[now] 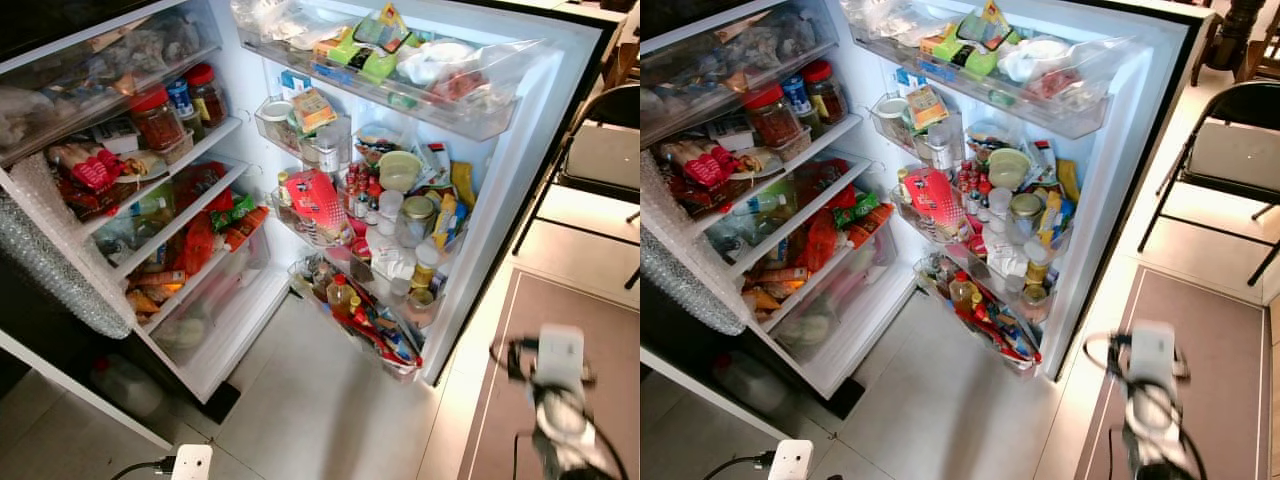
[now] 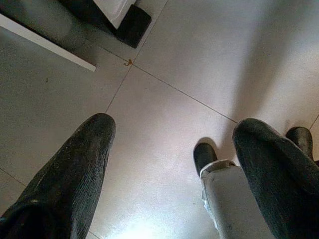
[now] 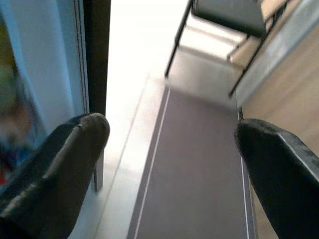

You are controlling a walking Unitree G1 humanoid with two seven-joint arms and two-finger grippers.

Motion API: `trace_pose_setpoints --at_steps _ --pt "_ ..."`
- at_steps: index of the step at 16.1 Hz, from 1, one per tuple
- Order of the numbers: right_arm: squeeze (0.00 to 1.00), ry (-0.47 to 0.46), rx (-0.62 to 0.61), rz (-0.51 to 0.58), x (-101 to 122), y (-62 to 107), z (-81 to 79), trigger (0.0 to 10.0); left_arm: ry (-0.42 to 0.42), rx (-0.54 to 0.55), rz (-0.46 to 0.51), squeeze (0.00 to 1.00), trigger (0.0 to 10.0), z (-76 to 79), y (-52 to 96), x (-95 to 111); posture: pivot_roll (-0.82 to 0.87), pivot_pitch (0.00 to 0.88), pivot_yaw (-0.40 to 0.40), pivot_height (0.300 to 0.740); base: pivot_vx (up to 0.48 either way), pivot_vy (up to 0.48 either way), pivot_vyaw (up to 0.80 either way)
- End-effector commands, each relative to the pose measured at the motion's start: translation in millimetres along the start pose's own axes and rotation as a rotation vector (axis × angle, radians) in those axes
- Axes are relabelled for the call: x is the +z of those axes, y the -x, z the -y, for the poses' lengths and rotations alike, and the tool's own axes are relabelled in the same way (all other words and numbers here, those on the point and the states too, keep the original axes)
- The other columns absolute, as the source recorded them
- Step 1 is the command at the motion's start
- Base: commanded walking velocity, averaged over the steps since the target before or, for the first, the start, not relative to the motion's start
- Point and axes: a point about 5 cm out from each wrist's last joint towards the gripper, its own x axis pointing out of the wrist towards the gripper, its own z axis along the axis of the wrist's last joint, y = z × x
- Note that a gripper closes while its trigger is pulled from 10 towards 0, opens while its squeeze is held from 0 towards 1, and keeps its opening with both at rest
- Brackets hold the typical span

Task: Restocking fridge

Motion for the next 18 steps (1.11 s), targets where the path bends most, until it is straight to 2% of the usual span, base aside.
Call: trace_pose_setpoints --at_steps 1,6,10,16,18 --pt "0.00 0.004 0.012 0.026 6.2 -1.9 -2.0 10.0 -0.014 0.002 -0.027 0.00 10.0 -3.3 1.7 -6.2 -0.15 0.042 0.065 0.740 0.000 0.000 0.00" --pt "0.00 -0.049 0.030 0.112 30.4 -9.3 -7.4 10.0 -0.015 0.003 -0.027 0.00 10.0 -3.6 1.7 -6.2 -0.15 0.042 0.063 0.740 0.000 0.000 0.00" --pt "0.00 -0.098 0.008 0.148 42.6 -13.2 -4.1 10.0 -0.017 0.003 -0.027 0.00 10.0 -3.8 1.5 -5.7 -0.14 0.034 0.064 0.740 0.000 0.000 0.00" --pt "0.00 -0.095 0.086 0.213 62.8 -16.3 -18.2 10.0 -0.024 -0.002 -0.026 0.00 10.0 -2.6 1.0 -4.7 -0.14 0.028 0.064 0.740 0.000 0.000 0.00" --pt "0.00 -0.087 0.147 0.243 74.0 -17.2 -28.6 10.0 -0.025 -0.003 -0.026 0.00 10.0 -2.4 1.0 -4.7 -0.14 0.029 0.065 0.740 0.000 0.000 0.00"
